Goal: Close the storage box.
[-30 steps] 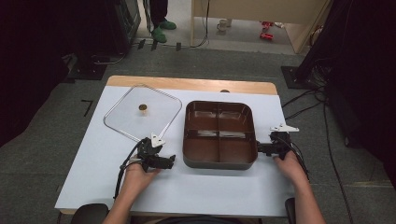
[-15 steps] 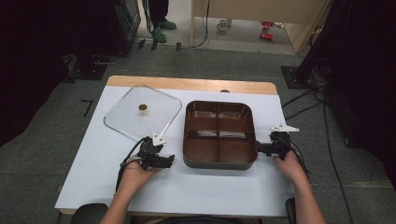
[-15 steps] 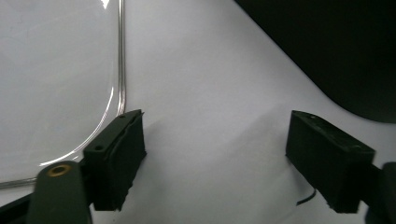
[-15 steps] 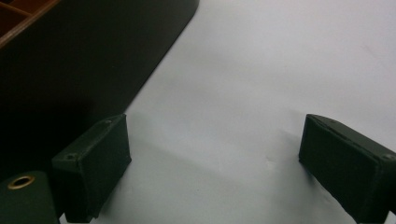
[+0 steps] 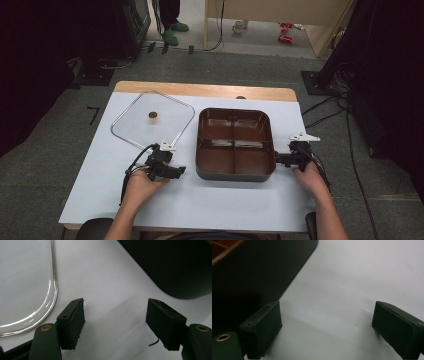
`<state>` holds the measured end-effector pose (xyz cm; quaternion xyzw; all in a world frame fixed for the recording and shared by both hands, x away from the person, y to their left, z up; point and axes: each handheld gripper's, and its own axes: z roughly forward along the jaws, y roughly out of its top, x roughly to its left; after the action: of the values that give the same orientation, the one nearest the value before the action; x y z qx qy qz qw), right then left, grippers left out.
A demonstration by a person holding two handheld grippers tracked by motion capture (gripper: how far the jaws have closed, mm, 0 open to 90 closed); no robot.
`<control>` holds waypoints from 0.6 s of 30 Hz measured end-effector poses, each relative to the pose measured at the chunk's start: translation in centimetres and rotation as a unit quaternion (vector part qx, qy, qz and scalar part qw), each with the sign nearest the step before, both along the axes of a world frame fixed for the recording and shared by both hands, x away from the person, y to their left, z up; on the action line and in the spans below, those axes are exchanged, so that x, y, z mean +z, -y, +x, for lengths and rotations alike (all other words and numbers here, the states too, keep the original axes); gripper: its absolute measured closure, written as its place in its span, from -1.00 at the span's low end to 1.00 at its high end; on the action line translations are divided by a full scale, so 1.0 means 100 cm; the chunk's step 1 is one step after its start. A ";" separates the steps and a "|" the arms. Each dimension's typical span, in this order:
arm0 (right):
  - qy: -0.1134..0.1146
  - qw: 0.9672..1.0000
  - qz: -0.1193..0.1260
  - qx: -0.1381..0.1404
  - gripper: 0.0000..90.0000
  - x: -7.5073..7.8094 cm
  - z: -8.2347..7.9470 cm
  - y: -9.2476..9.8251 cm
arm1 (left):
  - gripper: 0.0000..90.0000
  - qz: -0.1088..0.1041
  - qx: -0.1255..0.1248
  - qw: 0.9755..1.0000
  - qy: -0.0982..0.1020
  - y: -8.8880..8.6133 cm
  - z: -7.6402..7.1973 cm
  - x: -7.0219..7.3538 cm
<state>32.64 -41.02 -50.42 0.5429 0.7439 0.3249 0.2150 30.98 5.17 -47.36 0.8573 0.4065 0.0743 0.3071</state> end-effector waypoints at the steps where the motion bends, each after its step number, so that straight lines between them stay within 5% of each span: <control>1: 0.000 1.000 0.000 0.000 -0.81 0.000 0.000 0.000 | -0.31 -0.003 0.000 1.000 0.002 -0.001 0.000 0.001; 18: 0.000 1.000 0.000 0.000 -0.81 0.000 0.000 0.000 | -0.28 -0.022 0.017 0.999 0.038 -0.025 0.012 0.022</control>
<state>32.64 -41.01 -50.42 0.5430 0.7439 0.3248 0.2149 32.22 7.64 -45.17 0.8395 0.4111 0.1028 0.3400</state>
